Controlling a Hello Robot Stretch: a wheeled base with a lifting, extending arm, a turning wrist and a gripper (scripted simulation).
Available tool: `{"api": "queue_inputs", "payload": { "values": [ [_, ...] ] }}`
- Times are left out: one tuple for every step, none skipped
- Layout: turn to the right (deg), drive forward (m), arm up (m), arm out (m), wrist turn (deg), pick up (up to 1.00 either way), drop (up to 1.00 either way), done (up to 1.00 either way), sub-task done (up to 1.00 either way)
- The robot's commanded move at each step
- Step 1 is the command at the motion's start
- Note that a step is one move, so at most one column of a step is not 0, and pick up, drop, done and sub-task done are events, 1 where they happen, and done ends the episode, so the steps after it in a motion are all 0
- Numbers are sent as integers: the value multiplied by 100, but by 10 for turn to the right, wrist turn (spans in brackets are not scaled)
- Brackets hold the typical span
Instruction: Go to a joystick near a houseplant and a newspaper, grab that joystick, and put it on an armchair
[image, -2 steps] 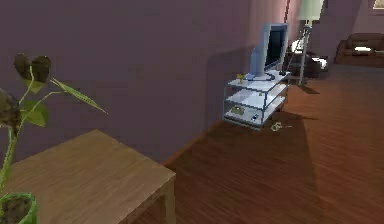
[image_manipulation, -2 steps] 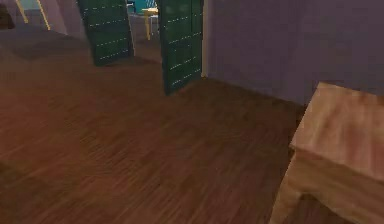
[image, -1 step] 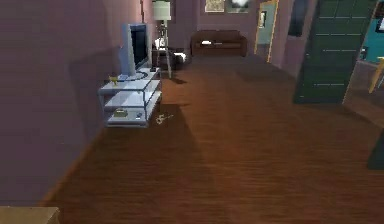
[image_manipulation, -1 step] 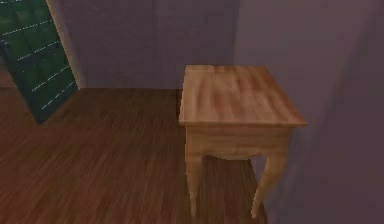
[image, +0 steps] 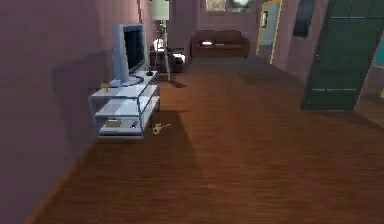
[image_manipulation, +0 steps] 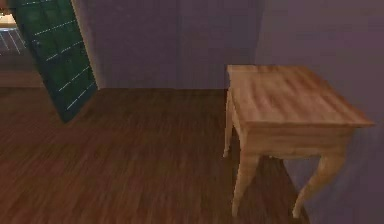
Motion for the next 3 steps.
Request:
{"api": "queue_inputs", "payload": {
  "values": [
    [450, 0, 0, 0, 0, 0, 0, 0, 0],
    [450, 0, 0, 0, 0, 0, 0, 0, 0],
    [390, 0, 0, 0, 0, 0, 0, 0, 0]
  ]
}}
